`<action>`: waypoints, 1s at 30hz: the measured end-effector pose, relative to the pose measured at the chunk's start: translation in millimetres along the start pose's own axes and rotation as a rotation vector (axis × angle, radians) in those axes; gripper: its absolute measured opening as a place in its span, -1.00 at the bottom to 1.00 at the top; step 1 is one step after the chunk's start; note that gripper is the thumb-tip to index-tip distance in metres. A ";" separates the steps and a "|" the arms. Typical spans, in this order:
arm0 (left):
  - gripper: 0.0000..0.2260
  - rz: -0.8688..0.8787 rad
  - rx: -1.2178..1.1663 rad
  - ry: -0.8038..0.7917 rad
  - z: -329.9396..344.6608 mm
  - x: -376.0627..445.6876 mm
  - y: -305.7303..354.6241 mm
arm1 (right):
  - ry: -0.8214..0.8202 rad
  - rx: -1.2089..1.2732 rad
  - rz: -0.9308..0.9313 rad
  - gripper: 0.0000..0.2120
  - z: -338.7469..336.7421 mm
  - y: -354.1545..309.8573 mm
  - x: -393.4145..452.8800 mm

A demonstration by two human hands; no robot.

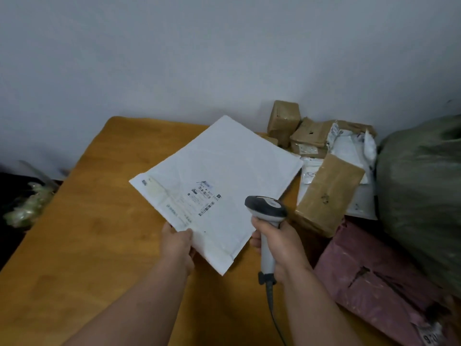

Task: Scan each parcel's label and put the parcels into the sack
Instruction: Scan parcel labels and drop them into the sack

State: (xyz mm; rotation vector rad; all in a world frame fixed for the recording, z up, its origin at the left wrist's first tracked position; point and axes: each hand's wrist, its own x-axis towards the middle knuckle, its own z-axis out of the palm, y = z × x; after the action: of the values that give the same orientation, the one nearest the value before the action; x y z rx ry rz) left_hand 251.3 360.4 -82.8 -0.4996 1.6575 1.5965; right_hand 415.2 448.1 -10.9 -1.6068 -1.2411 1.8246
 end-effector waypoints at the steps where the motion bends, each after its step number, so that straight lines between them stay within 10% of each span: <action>1: -0.56 0.039 0.030 -0.004 -11.0 -2.6 0.7 | -0.018 0.003 -0.006 -0.79 4.0 -1.9 -3.3; 9: -0.42 0.233 0.169 0.138 -97.9 -35.7 7.6 | -0.173 -0.043 -0.049 -0.79 27.7 4.8 -46.2; 18: -0.81 0.310 0.689 0.471 -191.3 -73.3 30.9 | -0.278 -0.083 -0.045 -0.80 59.3 27.2 -107.9; 25: -0.80 0.412 1.079 0.353 -183.5 -65.6 74.4 | -0.154 -0.049 -0.074 -0.79 74.4 28.4 -123.0; 30: -0.61 0.806 0.887 0.122 -158.3 -48.5 95.5 | -0.045 -0.042 -0.013 -0.82 85.8 54.1 -123.3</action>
State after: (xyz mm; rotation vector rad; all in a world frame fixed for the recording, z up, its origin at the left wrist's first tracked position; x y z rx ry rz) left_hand 171.6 210.1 4.4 0.6096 2.6051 1.1057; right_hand 379.2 294.0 10.2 -1.5835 -1.3152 1.8479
